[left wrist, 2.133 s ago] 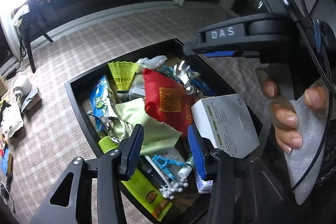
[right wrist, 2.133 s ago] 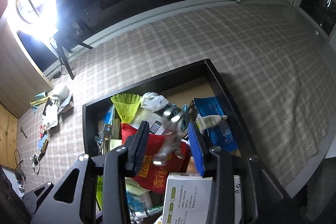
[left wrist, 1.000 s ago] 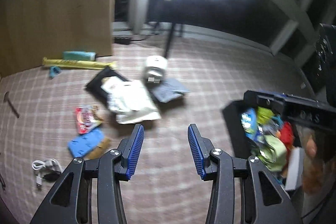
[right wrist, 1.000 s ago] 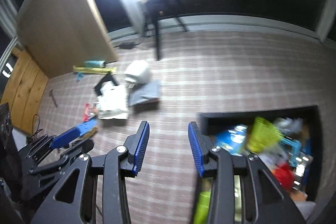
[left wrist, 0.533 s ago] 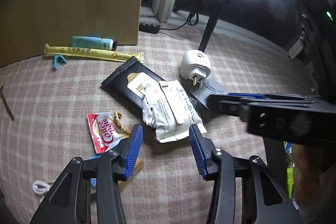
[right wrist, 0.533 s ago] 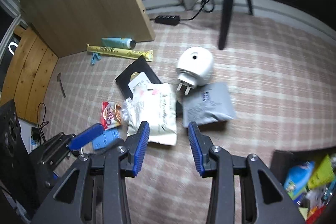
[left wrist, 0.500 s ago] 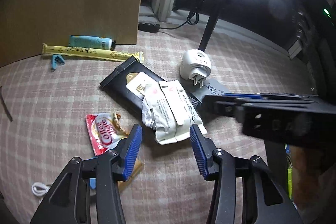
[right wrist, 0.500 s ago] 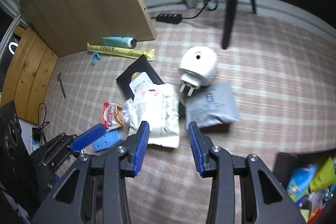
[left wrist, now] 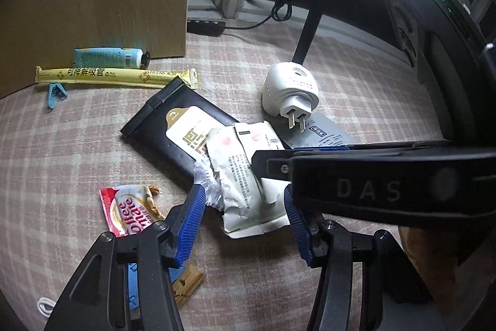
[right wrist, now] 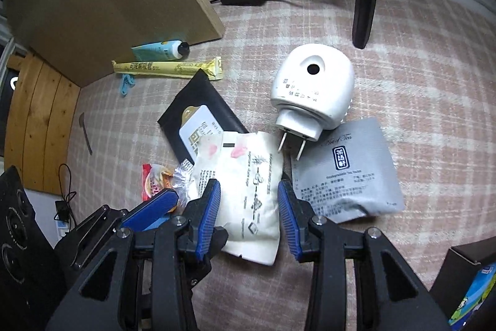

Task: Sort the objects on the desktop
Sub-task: 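Grasp the white printed sachet with the right tool, then carry the white sachet to the storage box and release it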

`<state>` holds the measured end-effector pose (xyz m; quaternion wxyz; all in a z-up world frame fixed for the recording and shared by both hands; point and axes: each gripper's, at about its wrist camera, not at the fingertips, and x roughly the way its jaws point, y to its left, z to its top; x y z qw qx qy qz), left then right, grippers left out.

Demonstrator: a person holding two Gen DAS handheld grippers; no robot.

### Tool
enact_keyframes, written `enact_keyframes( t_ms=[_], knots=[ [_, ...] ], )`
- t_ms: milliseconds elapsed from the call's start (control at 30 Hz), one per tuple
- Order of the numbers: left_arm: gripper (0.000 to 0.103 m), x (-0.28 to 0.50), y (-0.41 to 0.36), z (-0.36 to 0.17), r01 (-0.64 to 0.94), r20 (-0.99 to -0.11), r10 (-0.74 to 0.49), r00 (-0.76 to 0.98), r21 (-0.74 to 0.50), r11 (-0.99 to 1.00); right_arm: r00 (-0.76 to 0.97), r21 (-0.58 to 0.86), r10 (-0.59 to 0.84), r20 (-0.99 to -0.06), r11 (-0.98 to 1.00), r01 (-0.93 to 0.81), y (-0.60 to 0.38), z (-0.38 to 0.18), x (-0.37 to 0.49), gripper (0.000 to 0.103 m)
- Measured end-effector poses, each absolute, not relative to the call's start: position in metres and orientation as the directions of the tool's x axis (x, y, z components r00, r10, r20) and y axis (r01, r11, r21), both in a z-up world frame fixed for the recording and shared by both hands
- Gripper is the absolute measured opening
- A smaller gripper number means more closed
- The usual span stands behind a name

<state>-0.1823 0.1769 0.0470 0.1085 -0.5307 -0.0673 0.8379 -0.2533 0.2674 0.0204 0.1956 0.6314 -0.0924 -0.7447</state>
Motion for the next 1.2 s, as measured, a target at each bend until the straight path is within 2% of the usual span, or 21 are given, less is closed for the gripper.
enact_keyframes(
  t_ms=[100,633,933,1200],
  knots=[
    [0.051,-0.187,0.18,0.043,-0.111,-0.878,0.255,-0.405,-0.23,-0.967,-0.117,0.382,-0.404,-0.907,-0.907,0.176,0.264,0.014,-0.255,0.041],
    [0.045,-0.169,0.186,0.058,-0.14,-0.847,0.324,-0.422,-0.292,-0.946,-0.129,0.427,-0.454,-0.882,-0.884,0.192,0.263,0.025,-0.232,0.041],
    [0.045,-0.144,0.216,0.097,-0.213,-0.815,0.358,-0.456,-0.291,-0.933,-0.211,0.421,-0.46,-0.863,-0.884,0.203,0.289,0.069,-0.199,0.041],
    [0.045,-0.122,0.285,0.128,-0.361,-0.785,0.422,-0.454,-0.272,-0.892,-0.322,0.383,-0.407,-0.855,-0.913,0.138,0.36,0.108,-0.158,0.041]
  ],
)
